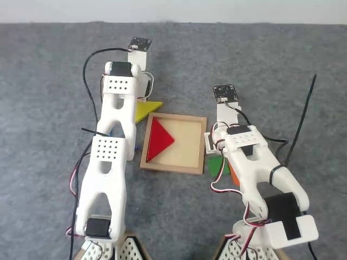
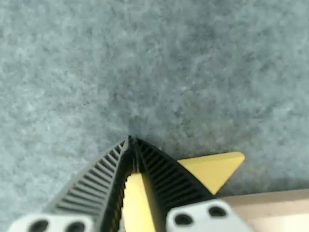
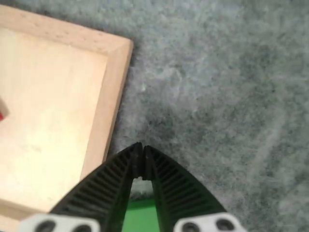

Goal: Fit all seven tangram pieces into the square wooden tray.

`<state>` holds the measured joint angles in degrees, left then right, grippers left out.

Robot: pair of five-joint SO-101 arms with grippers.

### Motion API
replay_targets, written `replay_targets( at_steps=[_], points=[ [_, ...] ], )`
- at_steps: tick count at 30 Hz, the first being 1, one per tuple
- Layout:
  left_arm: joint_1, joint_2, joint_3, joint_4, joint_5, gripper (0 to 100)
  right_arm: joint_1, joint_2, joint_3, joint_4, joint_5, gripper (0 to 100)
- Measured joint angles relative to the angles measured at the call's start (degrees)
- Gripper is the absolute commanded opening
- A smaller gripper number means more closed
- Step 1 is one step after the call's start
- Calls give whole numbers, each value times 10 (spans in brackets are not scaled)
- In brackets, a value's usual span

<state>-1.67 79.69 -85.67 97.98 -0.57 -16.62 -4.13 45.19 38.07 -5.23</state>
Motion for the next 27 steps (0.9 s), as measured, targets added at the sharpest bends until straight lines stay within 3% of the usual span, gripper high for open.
replay_targets(
  at_steps=[6, 13, 21, 27],
  points=[
    [-17, -38, 18, 4, -66, 185, 0, 0, 0, 0, 0, 7],
    [-32, -202, 104, 7, -106, 303, 0, 0, 0, 0, 0, 7],
    [-35, -297, 373, 7, -364, 310, 0, 0, 0, 0, 0, 7],
    [-44, -295, 392, -25, -433, 311, 0, 0, 0, 0, 0, 7]
  ],
)
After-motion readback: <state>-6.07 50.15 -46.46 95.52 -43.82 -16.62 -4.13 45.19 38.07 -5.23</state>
